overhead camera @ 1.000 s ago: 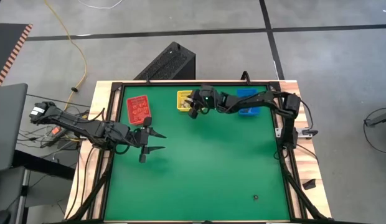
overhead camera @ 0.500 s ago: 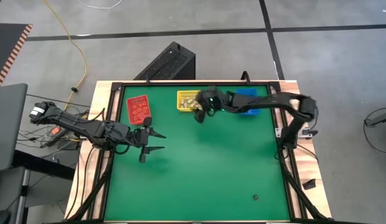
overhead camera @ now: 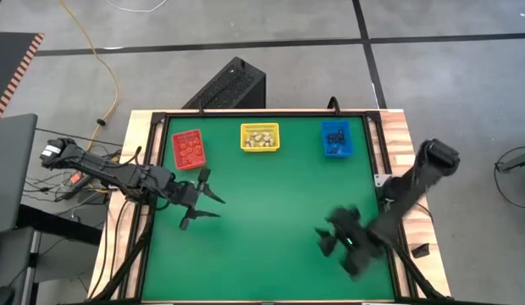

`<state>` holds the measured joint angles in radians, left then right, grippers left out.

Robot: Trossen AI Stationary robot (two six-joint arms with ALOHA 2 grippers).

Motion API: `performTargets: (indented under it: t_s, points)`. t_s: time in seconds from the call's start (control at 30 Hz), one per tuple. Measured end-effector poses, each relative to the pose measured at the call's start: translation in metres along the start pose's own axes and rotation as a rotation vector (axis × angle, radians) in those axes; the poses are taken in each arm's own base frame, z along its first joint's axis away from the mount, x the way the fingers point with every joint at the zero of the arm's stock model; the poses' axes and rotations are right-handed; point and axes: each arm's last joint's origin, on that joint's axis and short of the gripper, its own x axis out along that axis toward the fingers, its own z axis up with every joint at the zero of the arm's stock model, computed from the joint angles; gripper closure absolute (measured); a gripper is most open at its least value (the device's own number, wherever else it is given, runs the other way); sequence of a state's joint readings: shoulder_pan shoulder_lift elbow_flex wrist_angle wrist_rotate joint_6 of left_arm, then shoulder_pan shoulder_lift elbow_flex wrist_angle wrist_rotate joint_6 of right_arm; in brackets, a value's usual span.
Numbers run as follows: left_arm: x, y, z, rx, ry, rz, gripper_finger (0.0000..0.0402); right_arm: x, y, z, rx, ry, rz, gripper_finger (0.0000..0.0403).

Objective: Sort Halloween decoration
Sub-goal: Put the purple skull toy into the blue bin

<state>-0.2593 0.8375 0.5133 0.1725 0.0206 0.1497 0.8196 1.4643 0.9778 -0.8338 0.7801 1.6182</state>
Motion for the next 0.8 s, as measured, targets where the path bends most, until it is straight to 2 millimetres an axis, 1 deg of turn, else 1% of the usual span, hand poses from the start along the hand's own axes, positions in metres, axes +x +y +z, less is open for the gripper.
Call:
performTargets:
  t_s: [0.07,0.13,0.2,0.23,0.3,0.4,0.5,0.6,0.67,0.8]
  points:
    - [0.000,0.000,0.000,0.000,0.002,0.003,0.0224,-0.007,-0.004,-0.040,0.090,-0.013,0.041,0.0118]
    - [0.000,0.000,0.001,0.001,-0.005,0.006,0.0224,-0.008,-0.005,-0.073,0.096,0.007,0.048,0.0118]
    - [0.000,0.000,0.001,0.001,-0.011,0.020,0.0224,-0.009,-0.003,-0.099,0.053,0.038,0.040,0.0117]
    - [0.000,0.001,0.002,-0.001,-0.016,0.036,0.0224,-0.010,-0.002,-0.108,0.026,0.047,0.031,0.0117]
    - [0.000,0.002,0.003,-0.013,-0.022,0.070,0.0224,-0.014,0.000,-0.121,-0.020,0.046,0.002,0.0117]
    - [0.000,0.004,0.003,-0.034,-0.025,0.126,0.0224,-0.022,0.001,-0.136,-0.043,0.018,-0.048,0.0117]
    - [0.000,0.005,0.005,-0.054,-0.044,0.152,0.0224,-0.022,0.005,-0.152,-0.040,0.008,-0.115,0.0117]
    - [-0.001,0.005,0.007,-0.061,-0.060,0.171,0.0224,-0.020,0.019,-0.164,-0.050,0.039,-0.187,0.0117]
    - [-0.001,0.006,0.008,-0.063,-0.065,0.193,0.0224,-0.022,0.029,-0.170,-0.072,0.021,-0.218,0.0117]
    - [-0.001,0.009,0.007,-0.076,-0.064,0.234,0.0224,-0.023,0.052,-0.175,-0.117,-0.019,-0.332,0.0117]
